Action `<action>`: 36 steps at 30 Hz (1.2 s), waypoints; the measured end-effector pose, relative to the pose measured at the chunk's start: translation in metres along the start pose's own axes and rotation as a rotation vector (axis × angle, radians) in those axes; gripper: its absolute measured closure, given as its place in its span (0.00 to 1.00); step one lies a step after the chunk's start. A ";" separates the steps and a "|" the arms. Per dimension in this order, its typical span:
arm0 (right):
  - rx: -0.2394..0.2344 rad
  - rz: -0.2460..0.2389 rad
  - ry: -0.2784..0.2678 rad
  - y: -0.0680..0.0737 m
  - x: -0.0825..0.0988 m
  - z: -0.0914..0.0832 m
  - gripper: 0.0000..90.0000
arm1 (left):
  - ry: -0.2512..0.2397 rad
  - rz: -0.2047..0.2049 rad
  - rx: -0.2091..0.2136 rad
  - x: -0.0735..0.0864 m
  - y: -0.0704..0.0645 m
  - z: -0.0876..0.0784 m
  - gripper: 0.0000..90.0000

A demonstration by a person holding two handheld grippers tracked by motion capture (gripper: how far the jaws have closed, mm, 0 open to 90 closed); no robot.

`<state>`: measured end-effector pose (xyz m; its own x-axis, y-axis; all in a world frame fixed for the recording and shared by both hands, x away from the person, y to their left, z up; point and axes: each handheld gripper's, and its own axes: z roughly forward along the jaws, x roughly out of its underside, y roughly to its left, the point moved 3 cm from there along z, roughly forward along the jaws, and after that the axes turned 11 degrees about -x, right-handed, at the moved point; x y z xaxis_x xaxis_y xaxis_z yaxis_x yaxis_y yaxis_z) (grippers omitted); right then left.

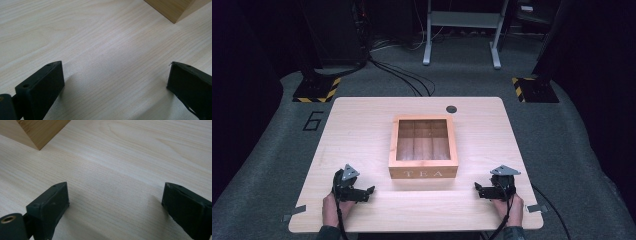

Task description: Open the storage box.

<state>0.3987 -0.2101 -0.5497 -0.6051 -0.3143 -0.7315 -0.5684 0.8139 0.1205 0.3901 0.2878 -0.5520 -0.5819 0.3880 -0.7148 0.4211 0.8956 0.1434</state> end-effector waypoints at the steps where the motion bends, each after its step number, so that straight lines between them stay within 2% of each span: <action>1: 0.000 0.000 0.000 0.000 0.000 0.000 0.07 | 0.001 0.004 0.000 0.000 0.000 0.000 0.01; 7: 0.000 0.015 0.000 0.001 0.000 0.000 0.07 | 0.001 0.003 -0.001 0.000 0.000 0.000 0.01; 10: 0.000 0.000 0.000 0.000 0.000 0.000 0.07 | 0.000 0.000 0.000 0.000 0.000 0.000 0.01; 12: 0.001 0.019 0.001 0.002 0.000 0.000 0.07 | 0.000 0.000 0.000 0.000 0.000 0.000 0.01; 24: -0.003 -0.009 0.002 0.002 0.000 0.000 0.07 | -0.003 0.000 -0.002 0.000 0.000 0.000 0.01; 30: -0.037 -0.001 0.009 0.003 -0.001 -0.001 0.05 | -0.002 0.004 -0.003 0.000 0.000 0.000 0.01; 31: -0.054 0.004 -0.010 0.009 -0.004 -0.002 0.05 | 0.003 0.006 0.001 0.000 0.000 0.000 0.01; 36: -0.090 -0.012 -0.039 0.018 -0.011 -0.005 0.06 | 0.003 0.006 0.001 0.000 0.000 0.000 0.01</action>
<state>0.3928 -0.1944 -0.5360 -0.5766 -0.3032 -0.7586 -0.6246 0.7622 0.1701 0.3901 0.2882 -0.5517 -0.5815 0.3945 -0.7115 0.4256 0.8929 0.1473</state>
